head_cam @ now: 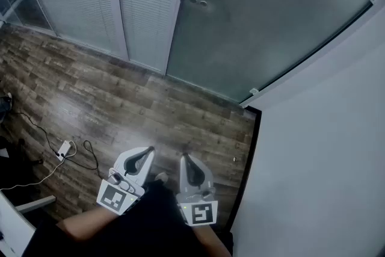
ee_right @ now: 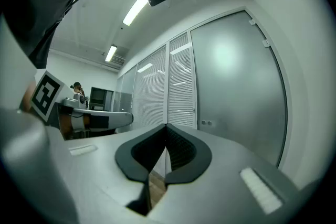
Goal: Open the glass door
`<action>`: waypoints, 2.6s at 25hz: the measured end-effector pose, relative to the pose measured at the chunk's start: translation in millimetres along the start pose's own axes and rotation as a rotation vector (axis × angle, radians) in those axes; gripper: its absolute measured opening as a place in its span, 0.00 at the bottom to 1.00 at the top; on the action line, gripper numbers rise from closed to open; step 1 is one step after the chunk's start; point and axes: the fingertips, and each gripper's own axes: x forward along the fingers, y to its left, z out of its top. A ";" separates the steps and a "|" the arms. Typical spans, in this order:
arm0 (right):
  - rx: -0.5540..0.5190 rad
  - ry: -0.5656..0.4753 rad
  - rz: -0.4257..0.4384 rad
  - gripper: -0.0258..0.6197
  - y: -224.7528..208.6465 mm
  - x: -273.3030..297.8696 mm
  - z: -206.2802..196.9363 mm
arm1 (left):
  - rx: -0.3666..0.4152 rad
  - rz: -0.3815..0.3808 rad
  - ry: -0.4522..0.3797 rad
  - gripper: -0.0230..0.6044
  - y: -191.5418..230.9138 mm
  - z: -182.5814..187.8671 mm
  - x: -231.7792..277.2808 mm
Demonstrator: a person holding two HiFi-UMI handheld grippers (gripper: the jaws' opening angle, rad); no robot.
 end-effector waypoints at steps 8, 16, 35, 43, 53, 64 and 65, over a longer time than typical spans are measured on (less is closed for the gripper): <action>0.058 0.026 -0.001 0.04 -23.9 -5.5 -16.3 | 0.002 0.025 0.025 0.04 1.3 -15.0 2.1; 0.086 0.074 0.005 0.04 -43.3 -8.5 -35.7 | 0.008 0.054 0.048 0.04 7.6 -22.3 11.8; 0.037 0.154 -0.034 0.04 -158.3 176.6 -43.8 | -0.042 -0.017 0.061 0.04 126.4 -24.2 198.6; 0.008 0.170 -0.034 0.04 -199.2 290.4 -24.9 | -0.070 0.015 0.028 0.04 213.3 -1.2 278.6; 0.003 0.150 -0.031 0.04 -239.3 405.8 -25.2 | -0.044 0.055 0.053 0.04 286.5 6.1 330.8; 0.025 0.218 -0.030 0.14 -307.0 492.0 -66.1 | -0.013 0.180 0.045 0.04 318.3 14.9 371.3; 0.034 0.225 -0.030 0.14 -313.7 501.4 -71.9 | -0.008 0.193 0.048 0.04 320.2 14.4 373.6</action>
